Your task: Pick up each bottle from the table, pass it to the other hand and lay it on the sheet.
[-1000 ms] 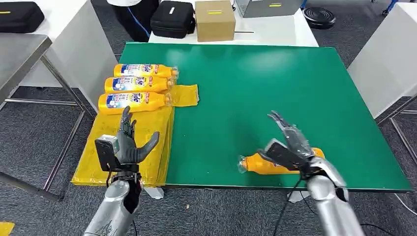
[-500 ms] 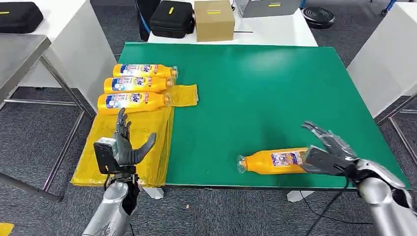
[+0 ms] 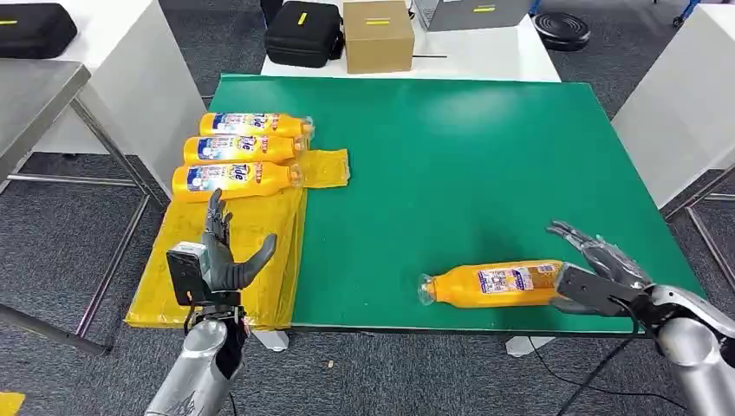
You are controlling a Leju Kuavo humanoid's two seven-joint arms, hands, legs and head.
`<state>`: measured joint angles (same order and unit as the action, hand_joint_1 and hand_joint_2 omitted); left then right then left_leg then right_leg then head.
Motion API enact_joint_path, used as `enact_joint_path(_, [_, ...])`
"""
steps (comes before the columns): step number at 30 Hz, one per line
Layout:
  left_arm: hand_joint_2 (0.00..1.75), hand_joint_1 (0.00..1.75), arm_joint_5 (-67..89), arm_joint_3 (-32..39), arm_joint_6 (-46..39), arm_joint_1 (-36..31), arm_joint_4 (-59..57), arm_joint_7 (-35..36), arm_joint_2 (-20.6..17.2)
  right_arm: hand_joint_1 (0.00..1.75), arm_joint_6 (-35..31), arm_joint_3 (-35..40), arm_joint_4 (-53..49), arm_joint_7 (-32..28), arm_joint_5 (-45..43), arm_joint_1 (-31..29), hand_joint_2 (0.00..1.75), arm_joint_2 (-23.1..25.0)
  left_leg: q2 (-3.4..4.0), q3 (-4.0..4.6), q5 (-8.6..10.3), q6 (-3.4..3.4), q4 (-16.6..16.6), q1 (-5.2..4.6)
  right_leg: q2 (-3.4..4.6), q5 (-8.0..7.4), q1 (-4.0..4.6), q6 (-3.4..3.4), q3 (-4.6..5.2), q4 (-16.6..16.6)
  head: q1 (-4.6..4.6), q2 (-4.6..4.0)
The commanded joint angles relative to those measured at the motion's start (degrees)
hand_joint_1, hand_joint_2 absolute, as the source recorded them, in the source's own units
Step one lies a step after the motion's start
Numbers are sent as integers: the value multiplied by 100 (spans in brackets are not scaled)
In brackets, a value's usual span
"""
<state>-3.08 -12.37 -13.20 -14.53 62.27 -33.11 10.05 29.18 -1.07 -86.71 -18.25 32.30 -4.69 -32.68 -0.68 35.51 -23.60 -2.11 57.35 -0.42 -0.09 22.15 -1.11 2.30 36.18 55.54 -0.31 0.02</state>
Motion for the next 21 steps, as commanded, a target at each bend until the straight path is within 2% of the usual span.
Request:
enact_joint_path(1, [175,0,34,-422,-189,-422,-526,-92,-113,0,145,327,380,-25,219,148,175,137,4,-38,-17,14,-2,12,0,14,13,-12,-44,-10,0,0])
enact_joint_path(7, [175,0,118,-469,-420,-453,-555,-158,-89,0,-290,921,1442,-52,629,-560,175,549,36,-47,-19,12,-11,15,27,1,16,-14,-45,-20,0,0])
enact_joint_path(9, [175,0,159,-489,-428,-481,-600,-143,-62,0,-446,1054,1688,-14,733,-616,175,671,28,-23,-10,6,-9,12,19,-3,13,-8,-24,-16,0,0])
enact_joint_path(13, [175,0,242,-504,-503,-553,-775,-181,5,0,-732,1130,2075,-49,842,-698,175,900,27,-50,-16,13,-11,17,17,6,20,-13,-49,-20,2,0])
enact_joint_path(15, [175,0,247,-496,-511,-590,-864,-213,15,0,-855,1177,2225,-92,856,-764,175,959,21,-27,-7,7,-9,14,14,0,17,-8,-28,-15,0,0])
enact_joint_path(16, [175,0,251,-481,-539,-587,-859,-238,5,0,-894,1185,2241,-102,862,-789,175,959,32,-51,-16,13,-12,18,23,4,22,-13,-50,-21,0,-2])
enact_joint_path(21, [175,0,253,-426,-603,-519,-781,-275,-10,0,-1216,1071,2286,-205,836,-1036,175,1014,27,-33,-11,10,-5,11,16,4,15,-10,-30,-9,2,0])
